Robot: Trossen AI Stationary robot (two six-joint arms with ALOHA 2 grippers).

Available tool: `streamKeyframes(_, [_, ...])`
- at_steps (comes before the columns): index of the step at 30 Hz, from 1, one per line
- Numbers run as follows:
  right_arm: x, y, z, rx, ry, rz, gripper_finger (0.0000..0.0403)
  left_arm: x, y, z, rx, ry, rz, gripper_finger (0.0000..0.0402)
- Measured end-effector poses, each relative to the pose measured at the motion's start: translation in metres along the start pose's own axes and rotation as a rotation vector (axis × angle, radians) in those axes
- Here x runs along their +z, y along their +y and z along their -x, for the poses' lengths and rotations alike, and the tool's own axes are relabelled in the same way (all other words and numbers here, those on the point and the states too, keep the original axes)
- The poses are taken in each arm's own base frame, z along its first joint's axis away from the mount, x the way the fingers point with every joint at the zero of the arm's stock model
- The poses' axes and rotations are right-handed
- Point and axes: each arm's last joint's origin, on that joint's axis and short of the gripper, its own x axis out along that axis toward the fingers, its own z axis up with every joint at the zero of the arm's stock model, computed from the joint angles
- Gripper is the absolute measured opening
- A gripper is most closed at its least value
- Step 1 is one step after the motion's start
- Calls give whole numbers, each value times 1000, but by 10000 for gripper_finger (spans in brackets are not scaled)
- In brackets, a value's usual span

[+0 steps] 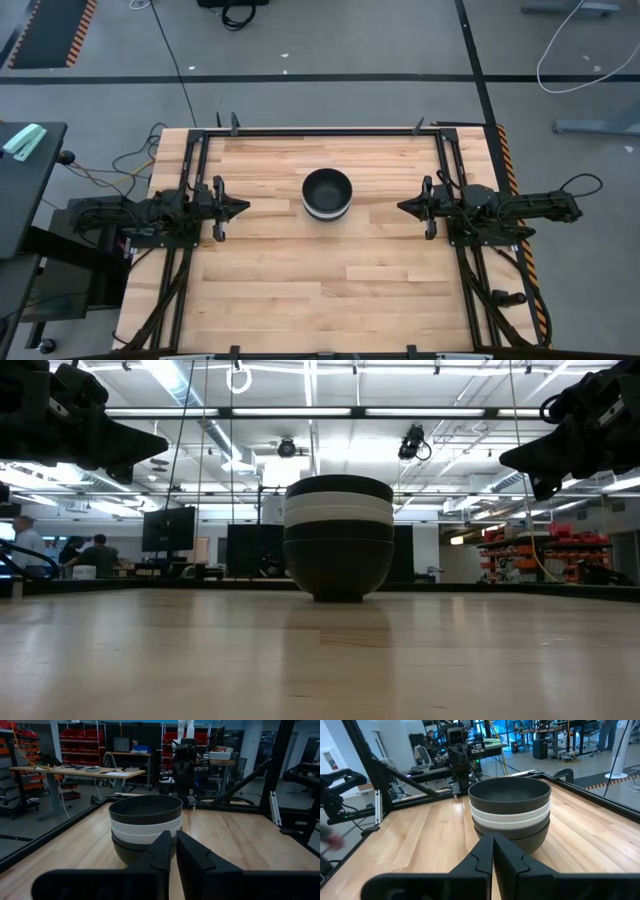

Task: Nest bowls inside each other
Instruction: Return to Home Position

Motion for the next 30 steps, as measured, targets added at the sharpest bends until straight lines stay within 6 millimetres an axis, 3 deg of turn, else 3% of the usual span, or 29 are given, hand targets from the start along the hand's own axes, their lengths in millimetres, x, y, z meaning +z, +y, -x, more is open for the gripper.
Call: streamKeyframes(30, [0,0,0,0,0,0,18,0,0,0,0,0,0,32])
